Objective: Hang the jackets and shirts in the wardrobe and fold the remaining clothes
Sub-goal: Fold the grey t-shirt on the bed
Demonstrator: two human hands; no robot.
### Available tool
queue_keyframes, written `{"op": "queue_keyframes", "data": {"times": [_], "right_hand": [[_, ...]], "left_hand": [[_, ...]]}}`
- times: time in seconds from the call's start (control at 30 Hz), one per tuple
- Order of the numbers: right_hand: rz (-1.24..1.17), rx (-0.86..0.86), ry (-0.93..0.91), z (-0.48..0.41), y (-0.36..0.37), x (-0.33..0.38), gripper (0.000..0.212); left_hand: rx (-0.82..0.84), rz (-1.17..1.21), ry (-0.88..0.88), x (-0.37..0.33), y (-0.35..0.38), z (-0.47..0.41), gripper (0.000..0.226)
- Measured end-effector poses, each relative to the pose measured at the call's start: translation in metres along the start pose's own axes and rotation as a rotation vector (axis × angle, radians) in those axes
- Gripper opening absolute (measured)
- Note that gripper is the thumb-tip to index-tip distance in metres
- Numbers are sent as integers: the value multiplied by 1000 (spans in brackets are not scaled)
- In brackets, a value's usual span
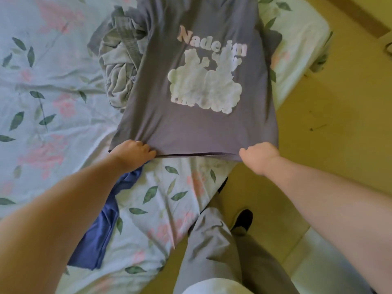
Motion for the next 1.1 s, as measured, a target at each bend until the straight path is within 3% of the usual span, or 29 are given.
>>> {"op": "queue_keyframes", "data": {"times": [0.3, 0.6, 0.8, 0.93, 1.1], "right_hand": [[-25, -30, -263, 11, 60, 82, 31], [-91, 326, -292, 4, 107, 120, 38], [-206, 276, -139, -20, 62, 42, 23], [-352, 163, 67, -41, 21, -43, 9], [-600, 5, 287, -79, -10, -152, 18]], "left_hand": [[280, 122, -2, -38, 64, 24, 42], [454, 185, -126, -73, 112, 24, 45], [606, 362, -147, -75, 57, -26, 50], [474, 490, -244, -52, -24, -90, 34], [296, 572, -329, -9, -140, -189, 27]]}}
Point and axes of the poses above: each hand's wrist, its own z-axis away from the middle knuckle, its own y-axis out of the palm, x = y × z, the point moved 6 cm from there along -z, towards the middle knuckle, and after that the axes turned 11 degrees about -x, right-handed, at the moved point
